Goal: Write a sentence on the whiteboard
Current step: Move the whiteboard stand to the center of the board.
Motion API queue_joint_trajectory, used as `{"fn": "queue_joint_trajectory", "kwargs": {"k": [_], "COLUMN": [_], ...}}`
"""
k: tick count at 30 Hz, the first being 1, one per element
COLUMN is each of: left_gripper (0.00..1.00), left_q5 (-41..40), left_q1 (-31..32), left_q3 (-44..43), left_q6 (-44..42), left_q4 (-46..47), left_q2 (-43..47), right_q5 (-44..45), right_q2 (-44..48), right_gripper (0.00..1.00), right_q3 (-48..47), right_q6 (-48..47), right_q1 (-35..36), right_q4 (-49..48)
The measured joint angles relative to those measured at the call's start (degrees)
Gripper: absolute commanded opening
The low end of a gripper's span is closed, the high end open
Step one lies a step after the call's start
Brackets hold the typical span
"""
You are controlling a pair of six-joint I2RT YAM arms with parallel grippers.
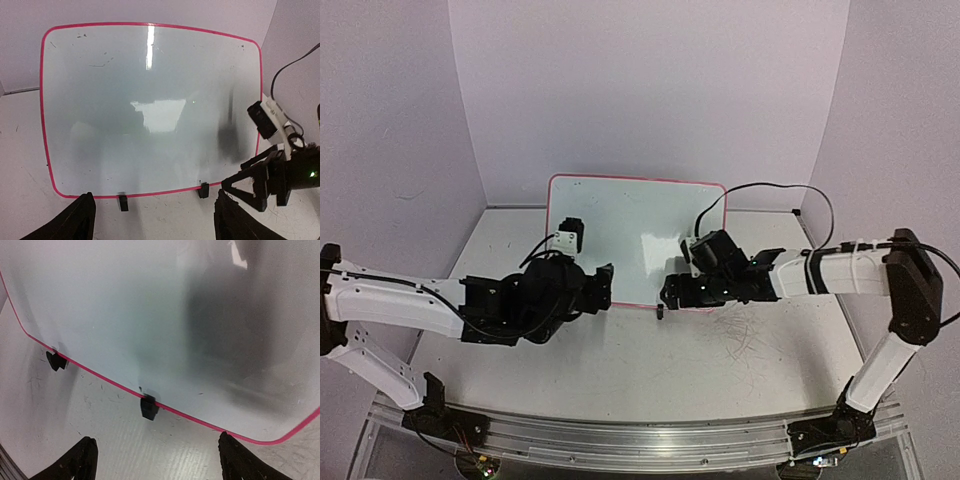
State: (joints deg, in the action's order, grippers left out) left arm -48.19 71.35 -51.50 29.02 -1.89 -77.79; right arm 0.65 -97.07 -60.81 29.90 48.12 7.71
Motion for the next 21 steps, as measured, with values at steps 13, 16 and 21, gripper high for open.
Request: {"fn": "queue_joint_trajectory", "kwargs": {"k": [13, 16, 21], "left_gripper": [0.84, 0.84, 0.84], "left_q5": [-3.59, -3.94, -4.41], "left_q1": [-0.92, -0.92, -0.92], "left_q3": [6.26, 6.38, 7.35], "left_q6": [-7.58, -8.73, -9.8], "left_q4": [6.54, 6.61, 6.98], "left_q2": [8.77, 9.06, 11.33], "right_q5": [3.24, 4.75, 8.82], "right_q2": [-10.29, -11.45, -13.55], "right_gripper": [0.48, 0.48, 0.44], "right_q3": [-4.85, -5.32, -6.31], "right_q6": [11.37, 12.51, 13.32], "right_q1": [5.59, 6.14, 6.58], "right_q4": [-0.8, -0.81, -0.78]}}
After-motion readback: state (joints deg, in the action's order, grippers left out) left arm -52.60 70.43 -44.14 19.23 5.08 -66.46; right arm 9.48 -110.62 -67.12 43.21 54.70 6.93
